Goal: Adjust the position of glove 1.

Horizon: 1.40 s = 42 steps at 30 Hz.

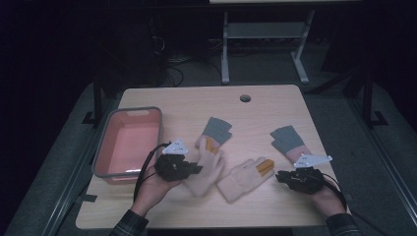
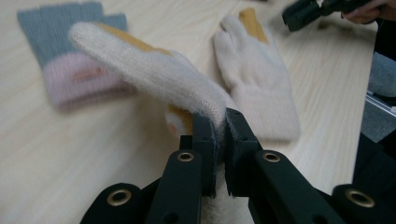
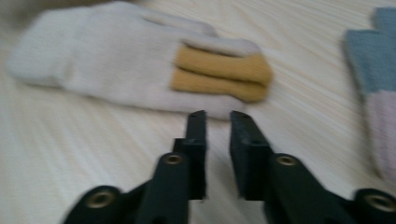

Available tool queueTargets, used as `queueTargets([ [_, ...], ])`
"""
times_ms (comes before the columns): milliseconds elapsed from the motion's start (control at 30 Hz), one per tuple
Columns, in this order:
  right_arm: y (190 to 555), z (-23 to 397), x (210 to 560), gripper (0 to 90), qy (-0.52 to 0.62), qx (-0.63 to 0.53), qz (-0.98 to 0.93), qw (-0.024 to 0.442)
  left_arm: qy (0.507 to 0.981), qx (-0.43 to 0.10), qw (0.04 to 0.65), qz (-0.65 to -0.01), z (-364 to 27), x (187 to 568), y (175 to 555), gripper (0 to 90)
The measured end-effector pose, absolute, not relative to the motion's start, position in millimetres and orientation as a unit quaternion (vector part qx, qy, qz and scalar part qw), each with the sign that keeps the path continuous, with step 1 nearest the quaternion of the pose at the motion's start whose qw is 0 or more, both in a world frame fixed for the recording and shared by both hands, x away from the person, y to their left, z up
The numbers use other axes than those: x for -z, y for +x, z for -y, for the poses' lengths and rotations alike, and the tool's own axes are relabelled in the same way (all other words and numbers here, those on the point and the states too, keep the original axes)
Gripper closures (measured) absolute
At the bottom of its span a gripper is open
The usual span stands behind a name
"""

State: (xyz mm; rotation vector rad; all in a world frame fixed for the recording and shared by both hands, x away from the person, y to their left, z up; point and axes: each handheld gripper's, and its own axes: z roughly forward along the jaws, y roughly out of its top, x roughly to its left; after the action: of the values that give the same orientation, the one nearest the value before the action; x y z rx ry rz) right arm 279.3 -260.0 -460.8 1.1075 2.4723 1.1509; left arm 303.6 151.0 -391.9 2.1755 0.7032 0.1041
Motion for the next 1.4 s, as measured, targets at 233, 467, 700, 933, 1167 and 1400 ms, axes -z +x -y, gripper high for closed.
queueTargets([
  [233, 276.6, 238.7, 458.6, 89.7, 0.339, -0.399, -0.85, 0.061, 0.874, -0.049, 0.414, -0.25, -128.6, 387.7, 330.5, 84.1],
  [467, 280.9, 217.6, 457.4, 89.8, 0.32, -0.399, -0.858, 0.05, 0.886, -0.051, 0.392, -0.241, -111.4, 397.8, 345.5, 84.1],
  [700, 291.1, 202.9, 463.9, 90.0, 0.314, -0.385, -0.867, 0.044, 0.898, -0.047, 0.377, -0.223, -94.7, 407.5, 349.9, 84.1],
  [933, 296.1, 196.5, 467.5, 90.0, 0.317, -0.376, -0.869, 0.048, 0.899, -0.049, 0.379, -0.215, -86.7, 406.3, 350.9, 84.1],
  [1167, 301.0, 190.1, 468.1, 90.0, 0.315, -0.375, -0.87, 0.054, 0.9, -0.046, 0.384, -0.201, -74.8, 398.3, 347.1, 84.0],
  [1400, 306.8, 179.0, 467.9, 90.0, 0.308, -0.371, -0.874, 0.062, 0.904, -0.039, 0.386, -0.181, -62.8, 393.9, 337.1, 83.9],
])
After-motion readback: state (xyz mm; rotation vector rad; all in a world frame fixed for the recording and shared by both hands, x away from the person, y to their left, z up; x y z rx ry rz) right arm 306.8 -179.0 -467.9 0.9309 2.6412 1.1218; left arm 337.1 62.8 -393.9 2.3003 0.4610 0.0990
